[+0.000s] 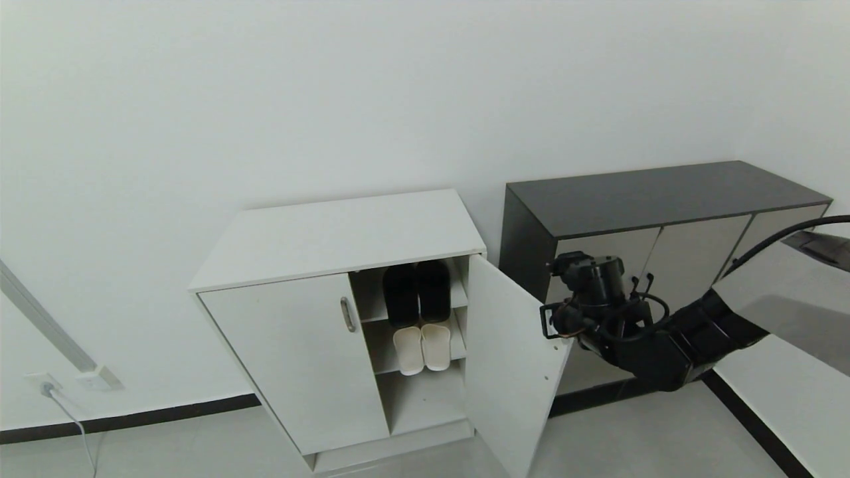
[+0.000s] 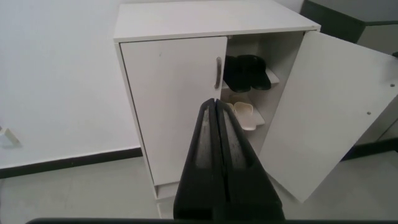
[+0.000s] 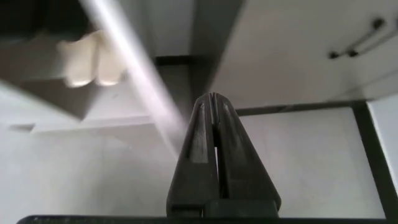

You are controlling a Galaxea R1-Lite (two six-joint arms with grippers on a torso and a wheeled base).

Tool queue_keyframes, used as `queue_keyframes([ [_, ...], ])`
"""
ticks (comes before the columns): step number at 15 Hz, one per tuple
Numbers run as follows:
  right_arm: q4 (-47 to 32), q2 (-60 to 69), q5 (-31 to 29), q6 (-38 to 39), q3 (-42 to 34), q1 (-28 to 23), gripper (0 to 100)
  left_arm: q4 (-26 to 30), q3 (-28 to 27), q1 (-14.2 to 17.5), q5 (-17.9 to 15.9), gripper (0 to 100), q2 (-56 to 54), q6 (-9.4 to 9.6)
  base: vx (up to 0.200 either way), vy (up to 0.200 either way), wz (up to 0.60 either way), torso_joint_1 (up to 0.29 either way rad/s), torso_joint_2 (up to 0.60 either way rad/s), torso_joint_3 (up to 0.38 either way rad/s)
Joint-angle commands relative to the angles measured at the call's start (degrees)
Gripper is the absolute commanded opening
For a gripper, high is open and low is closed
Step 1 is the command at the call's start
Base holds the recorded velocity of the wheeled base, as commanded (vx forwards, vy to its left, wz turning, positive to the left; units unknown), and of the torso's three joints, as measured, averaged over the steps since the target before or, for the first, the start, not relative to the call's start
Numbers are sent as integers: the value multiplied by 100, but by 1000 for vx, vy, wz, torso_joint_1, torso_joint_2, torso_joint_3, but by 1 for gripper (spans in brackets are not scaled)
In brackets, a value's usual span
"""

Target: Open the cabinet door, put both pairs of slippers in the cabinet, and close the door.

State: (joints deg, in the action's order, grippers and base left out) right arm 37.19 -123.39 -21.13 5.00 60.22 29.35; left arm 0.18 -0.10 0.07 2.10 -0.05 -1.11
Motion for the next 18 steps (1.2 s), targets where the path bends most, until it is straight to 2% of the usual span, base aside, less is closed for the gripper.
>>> queue_keyframes([
  [1, 69, 333, 3, -16, -353, 352, 0, -1, 1, 10, 1, 0, 5, -3, 0, 0, 0, 0, 0, 0],
  [5, 376, 544, 65, -34, -696, 606, 0, -1, 1, 10, 1, 0, 5, -3, 0, 0, 0, 0, 0, 0],
  [12, 587, 826, 408, -139, -1012, 606, 0, -1, 1, 10, 1, 0, 5, -3, 0, 0, 0, 0, 0, 0],
  [18, 983, 843, 706, -166, -1346, 686, 0, -1, 1, 10, 1, 0, 5, -3, 0, 0, 600, 0, 3, 2],
])
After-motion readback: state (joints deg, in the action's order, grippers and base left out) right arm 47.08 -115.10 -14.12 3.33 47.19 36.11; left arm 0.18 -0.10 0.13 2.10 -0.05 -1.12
